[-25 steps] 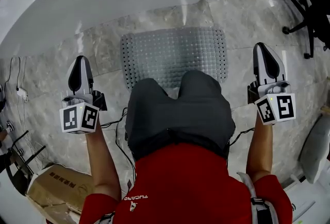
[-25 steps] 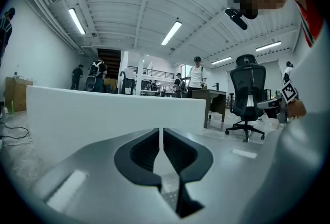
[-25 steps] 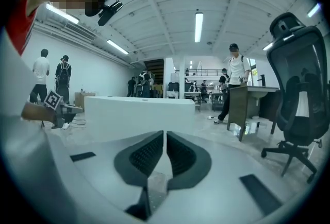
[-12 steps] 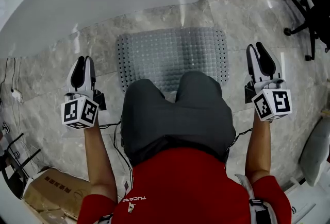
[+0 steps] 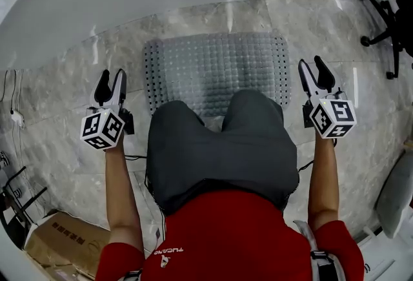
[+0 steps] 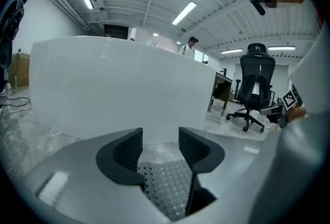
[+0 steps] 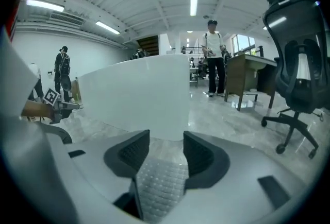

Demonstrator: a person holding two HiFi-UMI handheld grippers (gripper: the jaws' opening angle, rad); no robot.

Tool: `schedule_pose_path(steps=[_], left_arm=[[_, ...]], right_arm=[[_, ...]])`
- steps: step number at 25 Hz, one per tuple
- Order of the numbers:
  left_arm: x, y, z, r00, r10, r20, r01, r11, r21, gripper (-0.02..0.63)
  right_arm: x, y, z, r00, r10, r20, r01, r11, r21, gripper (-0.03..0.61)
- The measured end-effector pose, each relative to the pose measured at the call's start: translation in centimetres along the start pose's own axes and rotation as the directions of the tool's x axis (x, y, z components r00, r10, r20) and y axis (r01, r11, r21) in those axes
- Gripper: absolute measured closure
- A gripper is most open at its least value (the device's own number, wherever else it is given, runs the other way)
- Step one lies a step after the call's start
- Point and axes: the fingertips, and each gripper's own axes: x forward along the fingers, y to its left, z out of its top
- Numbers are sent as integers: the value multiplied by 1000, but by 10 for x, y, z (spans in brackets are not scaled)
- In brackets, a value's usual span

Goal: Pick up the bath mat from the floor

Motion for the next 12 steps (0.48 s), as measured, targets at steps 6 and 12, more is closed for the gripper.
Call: schedule_pose_path(steps=[6, 12], left_arm=[[23, 15, -51, 993, 20, -116, -20, 1000, -1, 394], [47, 21, -104, 974, 9, -227, -10, 1000, -5, 379]], right_arm=[[21, -14, -46, 997, -11, -82, 16, 999, 51, 376], [41, -23, -94, 983, -8, -183, 18, 998, 58, 357]])
